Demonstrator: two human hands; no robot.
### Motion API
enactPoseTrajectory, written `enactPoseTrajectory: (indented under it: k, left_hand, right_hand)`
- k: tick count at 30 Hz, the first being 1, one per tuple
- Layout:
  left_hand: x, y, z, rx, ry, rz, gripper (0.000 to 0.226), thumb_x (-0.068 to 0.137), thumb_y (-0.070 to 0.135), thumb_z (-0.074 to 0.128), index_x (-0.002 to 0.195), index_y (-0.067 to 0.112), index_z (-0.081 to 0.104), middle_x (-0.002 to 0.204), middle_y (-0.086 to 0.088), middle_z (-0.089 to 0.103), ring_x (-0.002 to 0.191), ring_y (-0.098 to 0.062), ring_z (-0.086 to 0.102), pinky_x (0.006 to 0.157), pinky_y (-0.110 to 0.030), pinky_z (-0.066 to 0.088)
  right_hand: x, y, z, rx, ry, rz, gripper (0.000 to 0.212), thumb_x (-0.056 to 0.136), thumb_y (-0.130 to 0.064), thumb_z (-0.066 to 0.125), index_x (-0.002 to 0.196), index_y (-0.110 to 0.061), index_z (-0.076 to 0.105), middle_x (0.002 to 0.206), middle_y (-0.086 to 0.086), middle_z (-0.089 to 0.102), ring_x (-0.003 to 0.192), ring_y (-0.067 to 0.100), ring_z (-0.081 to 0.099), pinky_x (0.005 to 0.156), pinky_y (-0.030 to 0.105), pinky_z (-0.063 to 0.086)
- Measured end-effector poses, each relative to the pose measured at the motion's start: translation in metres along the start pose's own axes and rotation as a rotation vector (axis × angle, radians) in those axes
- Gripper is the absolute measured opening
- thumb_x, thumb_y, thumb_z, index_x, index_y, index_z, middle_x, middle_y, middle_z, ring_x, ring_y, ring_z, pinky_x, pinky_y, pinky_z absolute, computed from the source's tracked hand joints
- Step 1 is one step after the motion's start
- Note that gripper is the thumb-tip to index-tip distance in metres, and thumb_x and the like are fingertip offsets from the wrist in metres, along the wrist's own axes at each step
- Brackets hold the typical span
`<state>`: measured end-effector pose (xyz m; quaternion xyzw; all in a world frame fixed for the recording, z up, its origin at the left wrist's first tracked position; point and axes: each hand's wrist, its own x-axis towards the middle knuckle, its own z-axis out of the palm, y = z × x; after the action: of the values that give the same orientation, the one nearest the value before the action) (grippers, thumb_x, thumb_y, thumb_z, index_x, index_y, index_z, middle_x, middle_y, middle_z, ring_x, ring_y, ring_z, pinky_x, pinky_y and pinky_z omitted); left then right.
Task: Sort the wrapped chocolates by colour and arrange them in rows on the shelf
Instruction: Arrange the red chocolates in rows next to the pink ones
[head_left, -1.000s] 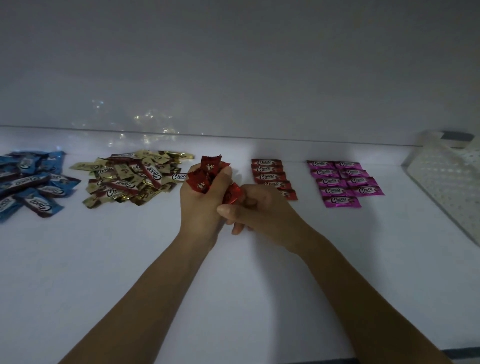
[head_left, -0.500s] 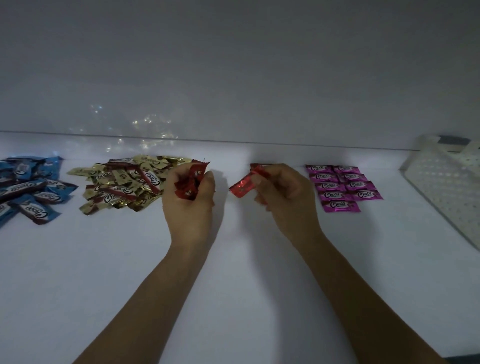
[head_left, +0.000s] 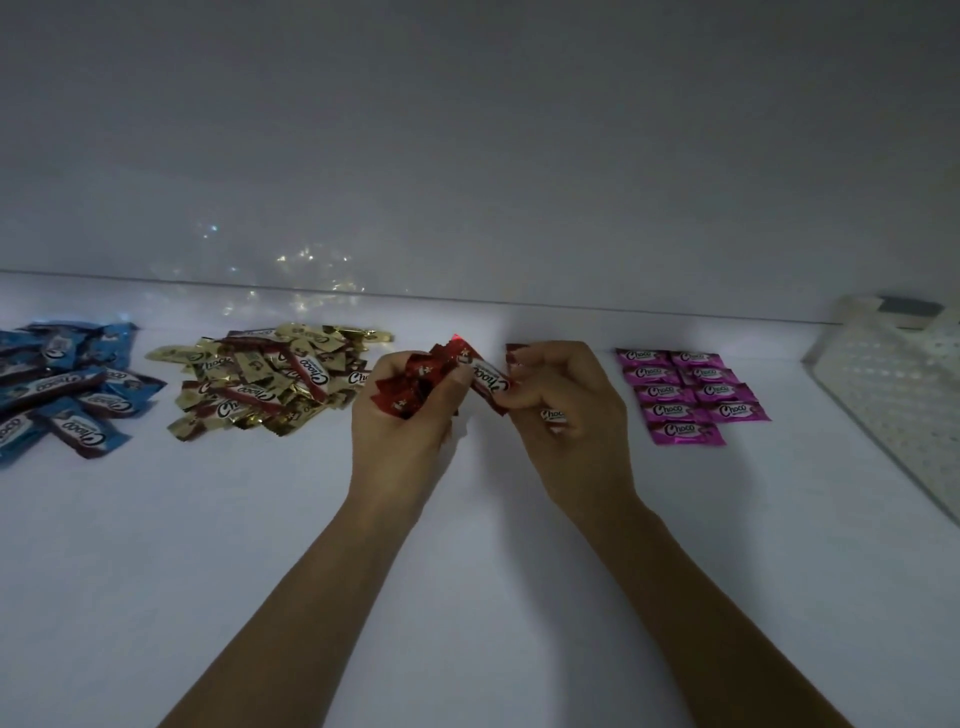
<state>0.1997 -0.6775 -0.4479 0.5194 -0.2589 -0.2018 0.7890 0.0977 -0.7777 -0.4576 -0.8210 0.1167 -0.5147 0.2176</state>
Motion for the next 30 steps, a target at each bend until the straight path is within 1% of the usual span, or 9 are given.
enactPoseTrajectory:
  k: [3, 6, 9, 13, 14, 16, 20, 24, 30]
  left_hand:
    - [0.001, 0.002, -0.003, -0.013, -0.019, -0.052, 0.017, 0.087, -0.001, 0.064, 0.079, 0.006, 0.051, 0.048, 0.004, 0.045, 0.041, -0.008, 0.040, 0.043, -0.016, 0.035]
    - [0.003, 0.001, -0.007, 0.003, -0.020, -0.058, 0.032, 0.088, -0.002, 0.062, 0.063, 0.013, 0.048, 0.049, -0.001, 0.042, 0.044, -0.012, 0.036, 0.044, -0.020, 0.032]
    - [0.003, 0.000, -0.006, -0.019, -0.014, -0.081, 0.029, 0.088, -0.002, 0.062, 0.066, 0.013, 0.050, 0.050, 0.000, 0.046, 0.043, -0.011, 0.040, 0.048, -0.023, 0.037]
    - [0.001, 0.003, -0.004, -0.149, -0.184, -0.178, 0.015, 0.090, -0.009, 0.054, 0.082, 0.002, 0.059, 0.070, -0.008, 0.063, 0.069, -0.020, 0.064, 0.071, -0.042, 0.055]
    - [0.000, 0.004, -0.003, -0.139, -0.200, -0.187, 0.015, 0.091, -0.008, 0.053, 0.082, 0.001, 0.060, 0.068, -0.007, 0.062, 0.065, -0.017, 0.063, 0.065, -0.035, 0.057]
    - [-0.002, 0.007, -0.002, -0.045, -0.134, -0.161, 0.015, 0.093, 0.001, 0.057, 0.080, 0.003, 0.063, 0.058, -0.002, 0.056, 0.045, -0.007, 0.050, 0.044, -0.019, 0.042]
    - [0.004, 0.004, -0.003, -0.009, 0.121, -0.105, 0.014, 0.091, 0.014, 0.064, 0.077, 0.014, 0.061, 0.059, 0.003, 0.058, 0.045, -0.006, 0.042, 0.041, -0.017, 0.033]
    - [0.005, 0.002, -0.003, -0.038, 0.183, -0.102, 0.015, 0.091, 0.012, 0.063, 0.077, 0.015, 0.060, 0.059, 0.005, 0.056, 0.046, -0.005, 0.043, 0.042, -0.016, 0.034]
    - [0.004, 0.001, -0.003, -0.021, 0.175, -0.085, 0.016, 0.093, 0.009, 0.061, 0.078, 0.014, 0.060, 0.061, 0.002, 0.056, 0.046, -0.004, 0.044, 0.042, -0.016, 0.035]
  right_hand:
    - [-0.003, -0.002, 0.002, 0.000, -0.040, 0.012, 0.013, 0.077, -0.001, 0.069, 0.080, -0.013, 0.071, 0.109, 0.003, 0.060, 0.098, 0.016, 0.062, 0.075, 0.022, 0.053]
    - [-0.004, -0.008, 0.003, 0.047, -0.141, 0.108, 0.030, 0.079, -0.005, 0.067, 0.106, -0.016, 0.066, 0.116, -0.008, 0.057, 0.106, 0.008, 0.058, 0.079, 0.012, 0.047]
    - [-0.004, -0.009, 0.002, 0.087, -0.232, 0.179, 0.050, 0.082, -0.010, 0.066, 0.127, -0.024, 0.051, 0.124, -0.015, 0.052, 0.114, 0.000, 0.052, 0.090, 0.015, 0.045]
    - [-0.005, -0.002, 0.000, 0.052, -0.210, 0.068, 0.029, 0.085, -0.018, 0.059, 0.113, -0.016, 0.067, 0.128, -0.006, 0.056, 0.120, 0.003, 0.049, 0.102, 0.029, 0.042]
    - [-0.004, -0.001, 0.000, 0.051, -0.200, 0.061, 0.027, 0.084, -0.021, 0.059, 0.108, -0.016, 0.070, 0.126, -0.005, 0.058, 0.118, 0.003, 0.050, 0.100, 0.031, 0.044]
    - [-0.001, -0.004, 0.000, 0.080, -0.152, 0.097, 0.018, 0.085, -0.024, 0.063, 0.100, -0.019, 0.073, 0.119, -0.005, 0.063, 0.114, 0.007, 0.055, 0.094, 0.036, 0.048]
    - [0.001, -0.003, -0.002, -0.098, -0.043, 0.124, 0.010, 0.085, -0.020, 0.065, 0.092, -0.013, 0.071, 0.092, -0.003, 0.068, 0.087, 0.016, 0.062, 0.076, 0.040, 0.052]
    - [-0.008, 0.013, 0.005, -0.601, -0.263, -0.027, 0.013, 0.081, -0.021, 0.059, 0.085, -0.019, 0.072, 0.080, -0.002, 0.066, 0.079, 0.021, 0.061, 0.075, 0.029, 0.033]
    - [-0.007, -0.003, 0.005, -0.638, -0.415, -0.015, 0.036, 0.086, -0.031, 0.041, 0.103, -0.019, 0.071, 0.093, -0.003, 0.068, 0.090, 0.019, 0.061, 0.082, 0.031, 0.037]
